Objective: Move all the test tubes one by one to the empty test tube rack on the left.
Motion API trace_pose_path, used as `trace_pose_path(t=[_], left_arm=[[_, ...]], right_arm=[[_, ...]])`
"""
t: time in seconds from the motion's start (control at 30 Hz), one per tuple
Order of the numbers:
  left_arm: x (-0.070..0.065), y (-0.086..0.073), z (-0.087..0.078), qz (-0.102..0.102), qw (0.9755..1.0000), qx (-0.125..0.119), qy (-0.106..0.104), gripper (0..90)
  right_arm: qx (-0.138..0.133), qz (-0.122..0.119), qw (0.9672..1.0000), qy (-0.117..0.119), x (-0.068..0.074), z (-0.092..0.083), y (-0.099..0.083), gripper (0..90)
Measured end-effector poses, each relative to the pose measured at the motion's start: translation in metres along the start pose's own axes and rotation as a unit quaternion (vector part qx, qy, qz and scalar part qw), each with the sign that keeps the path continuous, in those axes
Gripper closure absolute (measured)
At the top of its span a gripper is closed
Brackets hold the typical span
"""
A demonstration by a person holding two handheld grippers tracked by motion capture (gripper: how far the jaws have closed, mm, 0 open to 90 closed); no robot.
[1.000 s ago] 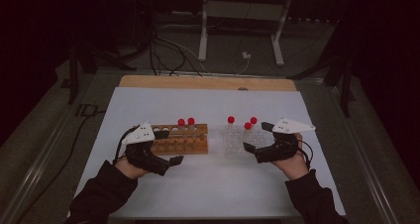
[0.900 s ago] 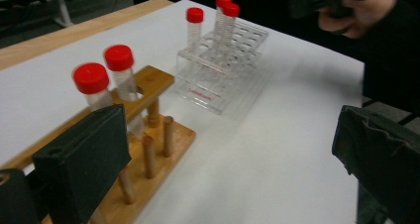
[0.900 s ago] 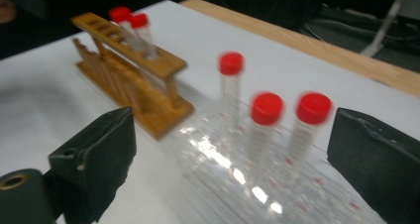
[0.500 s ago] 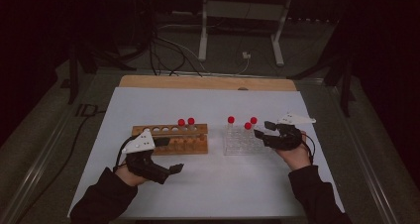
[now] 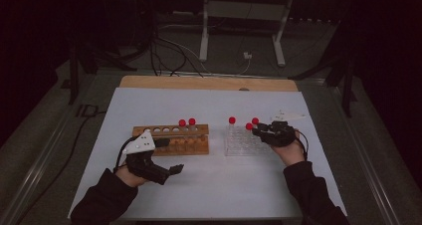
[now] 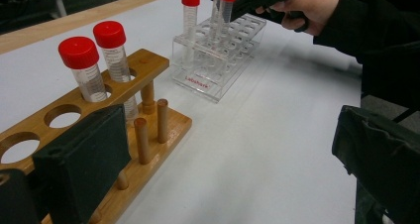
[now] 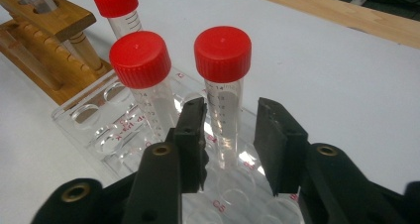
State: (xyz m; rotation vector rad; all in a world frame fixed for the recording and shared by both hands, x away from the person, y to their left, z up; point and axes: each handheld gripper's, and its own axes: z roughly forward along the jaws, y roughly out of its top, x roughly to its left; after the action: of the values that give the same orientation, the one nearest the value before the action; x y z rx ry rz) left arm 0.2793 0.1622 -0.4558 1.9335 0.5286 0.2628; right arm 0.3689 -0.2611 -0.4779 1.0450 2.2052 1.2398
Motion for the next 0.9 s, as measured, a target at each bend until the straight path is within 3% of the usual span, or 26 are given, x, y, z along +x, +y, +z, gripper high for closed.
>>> trace_pose_path(t=[0.2,0.43,0.9], left_arm=[[0.000,-0.001,0.001,0.001,1.0000,0.004,0.000,2.1],[0.002,-0.001,0.001,-0.003,1.0000,0.006,-0.002,2.1],[0.001,-0.001,0.001,-0.003,1.0000,0.006,-0.002,2.1]], right_arm=[[0.006,-0.007,1.0000,-0.002,0.003,0.005,0.002,74.2],[0.006,-0.014,0.9998,-0.012,0.004,0.001,0.004,75.3],[-0.039,-0.015,0.9990,-0.013,0.005,-0.031,0.022,75.3]])
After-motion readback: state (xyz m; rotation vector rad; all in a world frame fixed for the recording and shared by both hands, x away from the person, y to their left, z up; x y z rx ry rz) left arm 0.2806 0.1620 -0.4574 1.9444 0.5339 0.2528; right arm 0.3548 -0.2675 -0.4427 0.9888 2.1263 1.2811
